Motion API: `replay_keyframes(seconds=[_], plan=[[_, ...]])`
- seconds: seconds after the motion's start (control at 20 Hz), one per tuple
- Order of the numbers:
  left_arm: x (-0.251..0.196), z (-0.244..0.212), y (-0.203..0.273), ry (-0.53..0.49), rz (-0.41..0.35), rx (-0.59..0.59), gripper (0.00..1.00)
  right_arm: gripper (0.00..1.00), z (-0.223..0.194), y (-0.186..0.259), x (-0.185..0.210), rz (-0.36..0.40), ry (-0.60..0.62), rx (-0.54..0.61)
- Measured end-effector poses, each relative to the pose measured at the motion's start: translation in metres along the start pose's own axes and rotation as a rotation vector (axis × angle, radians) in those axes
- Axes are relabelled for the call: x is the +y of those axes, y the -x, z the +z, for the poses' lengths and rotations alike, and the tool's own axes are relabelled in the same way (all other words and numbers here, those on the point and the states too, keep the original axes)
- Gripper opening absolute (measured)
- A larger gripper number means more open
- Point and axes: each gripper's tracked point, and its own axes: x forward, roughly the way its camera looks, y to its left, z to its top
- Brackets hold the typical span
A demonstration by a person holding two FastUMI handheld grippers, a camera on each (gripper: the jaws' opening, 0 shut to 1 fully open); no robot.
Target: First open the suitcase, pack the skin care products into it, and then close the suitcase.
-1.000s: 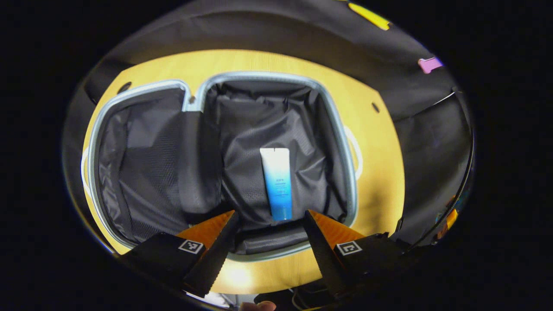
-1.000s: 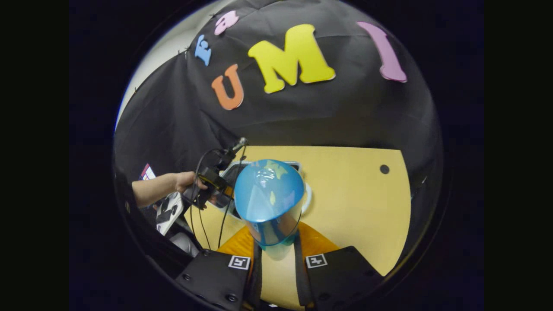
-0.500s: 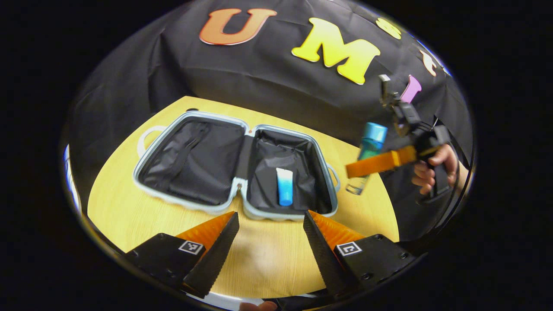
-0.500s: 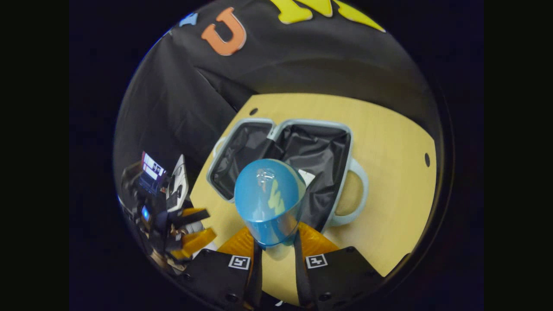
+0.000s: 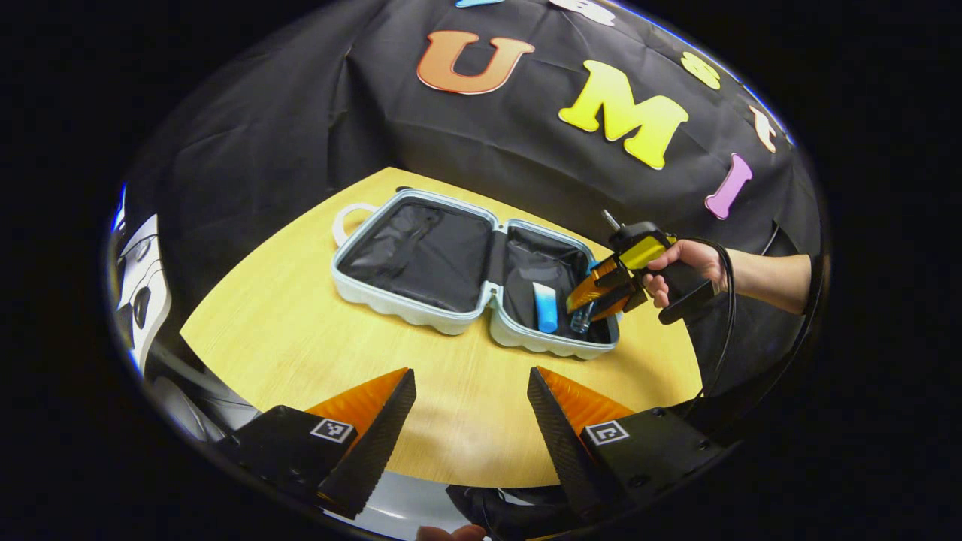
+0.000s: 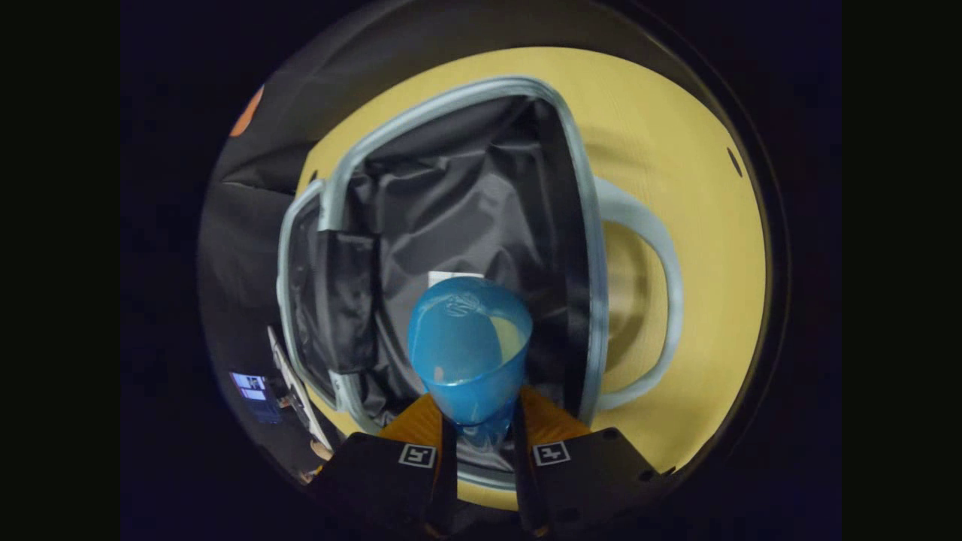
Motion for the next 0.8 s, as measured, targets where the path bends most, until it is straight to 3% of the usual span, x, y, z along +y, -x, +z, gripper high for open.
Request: replay_keyframes(seconds=[0.5,0.8], plan=[[0.009,0.014,0.008,0.059,0.005,-0.047,0.96,0.31,0.005,-0.020,-0.004,-0.128,-0.022,-0.042],[0.012,0.022,0.010,0.068,0.018,-0.079,0.96,0.32,0.005,-0.020,-0.003,-0.134,-0.036,-0.068]])
